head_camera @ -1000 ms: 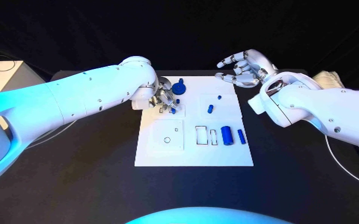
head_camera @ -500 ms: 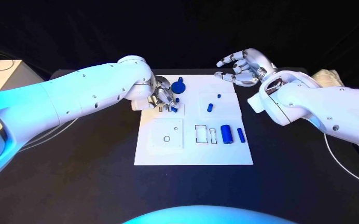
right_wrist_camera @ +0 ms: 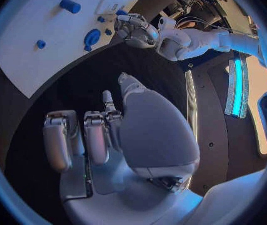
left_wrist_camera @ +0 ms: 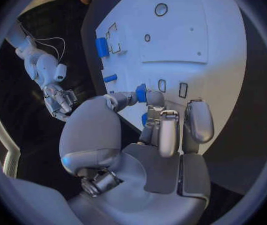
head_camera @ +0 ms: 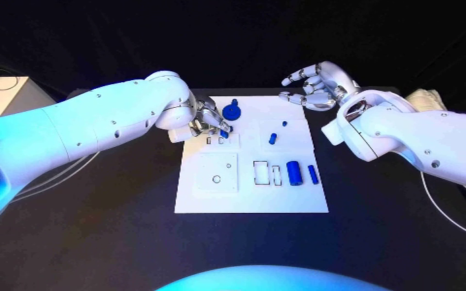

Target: Assemble the parts on the task board

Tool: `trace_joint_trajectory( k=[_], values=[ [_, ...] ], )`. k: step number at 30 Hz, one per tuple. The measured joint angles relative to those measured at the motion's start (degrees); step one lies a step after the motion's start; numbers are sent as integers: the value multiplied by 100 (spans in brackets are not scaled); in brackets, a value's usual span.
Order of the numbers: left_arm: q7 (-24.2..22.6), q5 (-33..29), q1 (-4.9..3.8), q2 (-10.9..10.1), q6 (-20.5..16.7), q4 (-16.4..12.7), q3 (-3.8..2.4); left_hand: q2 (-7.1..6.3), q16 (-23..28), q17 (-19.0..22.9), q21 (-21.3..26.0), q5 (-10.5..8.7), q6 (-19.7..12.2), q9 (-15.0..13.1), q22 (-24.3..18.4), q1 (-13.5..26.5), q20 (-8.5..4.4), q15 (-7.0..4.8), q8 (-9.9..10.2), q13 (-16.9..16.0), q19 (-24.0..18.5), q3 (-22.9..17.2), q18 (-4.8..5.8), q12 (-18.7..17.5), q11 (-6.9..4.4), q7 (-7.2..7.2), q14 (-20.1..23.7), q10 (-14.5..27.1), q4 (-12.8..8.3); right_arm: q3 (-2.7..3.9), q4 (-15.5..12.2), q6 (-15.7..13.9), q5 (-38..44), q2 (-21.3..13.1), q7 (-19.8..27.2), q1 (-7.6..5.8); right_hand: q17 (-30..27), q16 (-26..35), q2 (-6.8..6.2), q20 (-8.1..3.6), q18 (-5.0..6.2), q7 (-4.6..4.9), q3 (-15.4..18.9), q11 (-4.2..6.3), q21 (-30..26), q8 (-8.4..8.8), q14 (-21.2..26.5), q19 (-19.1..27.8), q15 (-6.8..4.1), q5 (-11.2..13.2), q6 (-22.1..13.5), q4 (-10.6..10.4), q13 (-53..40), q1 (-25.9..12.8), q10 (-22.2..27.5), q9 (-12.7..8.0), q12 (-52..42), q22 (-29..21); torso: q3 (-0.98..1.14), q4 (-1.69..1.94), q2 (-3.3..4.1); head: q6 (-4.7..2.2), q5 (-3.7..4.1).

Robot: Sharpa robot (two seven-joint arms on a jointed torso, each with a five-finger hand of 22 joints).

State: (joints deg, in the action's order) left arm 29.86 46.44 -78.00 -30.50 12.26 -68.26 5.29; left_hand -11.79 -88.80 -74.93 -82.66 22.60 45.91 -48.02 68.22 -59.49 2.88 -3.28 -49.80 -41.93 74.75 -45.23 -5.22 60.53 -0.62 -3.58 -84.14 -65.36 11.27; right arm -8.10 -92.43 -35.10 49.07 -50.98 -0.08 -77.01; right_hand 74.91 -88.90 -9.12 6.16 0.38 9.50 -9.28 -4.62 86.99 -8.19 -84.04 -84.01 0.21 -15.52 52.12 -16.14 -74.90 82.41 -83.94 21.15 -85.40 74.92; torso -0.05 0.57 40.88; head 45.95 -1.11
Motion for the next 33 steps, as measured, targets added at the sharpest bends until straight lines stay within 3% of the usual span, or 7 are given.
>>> trace_joint_trajectory(
  k=[11, 13, 21, 33],
  values=[
    [-1, 539, 27, -39, -406, -133, 15, -25, -34, 0, -55, 111, 21, -30, 173, 67, -32, -40, -41, -42, 114, 16, 0, 38, -59, -18, 0, -122, -16, 0, 13, 27, 0, -4, -12, 4, 0, 0, 0, 0, 0, 0, -16, 0, 0, 0, 0, 0, 0, -25, 0, -16, 0, 0, 0, 0, 0, -1, 1, -1, -4, 30, -41],
    [-1, 629, 32, -45, -451, -148, 19, -31, -34, 0, -55, 111, 21, -355, 173, 74, -32, -40, -41, -42, 114, 16, 0, 38, -59, -18, 0, -122, -16, 0, 14, 31, 0, -5, -15, 4, 0, 0, 0, 0, 0, 0, -16, 0, 0, 0, 0, 0, 0, -25, 0, -16, 0, 0, 0, 0, 0, -1, 1, -1, -4, 32, -48],
    [2, 1034, 65, -73, -634, -222, 58, -40, -55, 0, -55, 137, 33, -471, 190, 83, -52, -60, -41, -42, 133, 16, -1, 38, -59, -29, 21, -122, -16, -1, 20, 49, 0, -8, -29, 5, 0, 0, 0, 0, 0, 0, -16, 0, 0, 0, 0, 0, 0, -25, 0, -16, 0, 0, 0, -6, 0, -1, 3, -4, -4, 46, -70],
    [6, 1355, 195, -89, -752, -314, 87, -70, -55, 0, -54, 136, 83, -555, 190, 112, -51, -60, -42, -29, 133, 15, -1, 38, -48, 3, 21, -134, -16, -2, 23, 81, 0, -14, -41, 11, 0, 0, -1, 0, 0, 0, -16, 0, -19, 0, 0, 0, 0, -24, 0, -16, 0, 0, 0, -5, 0, 2, 1, -17, 8, 83, -86]
  ],
)
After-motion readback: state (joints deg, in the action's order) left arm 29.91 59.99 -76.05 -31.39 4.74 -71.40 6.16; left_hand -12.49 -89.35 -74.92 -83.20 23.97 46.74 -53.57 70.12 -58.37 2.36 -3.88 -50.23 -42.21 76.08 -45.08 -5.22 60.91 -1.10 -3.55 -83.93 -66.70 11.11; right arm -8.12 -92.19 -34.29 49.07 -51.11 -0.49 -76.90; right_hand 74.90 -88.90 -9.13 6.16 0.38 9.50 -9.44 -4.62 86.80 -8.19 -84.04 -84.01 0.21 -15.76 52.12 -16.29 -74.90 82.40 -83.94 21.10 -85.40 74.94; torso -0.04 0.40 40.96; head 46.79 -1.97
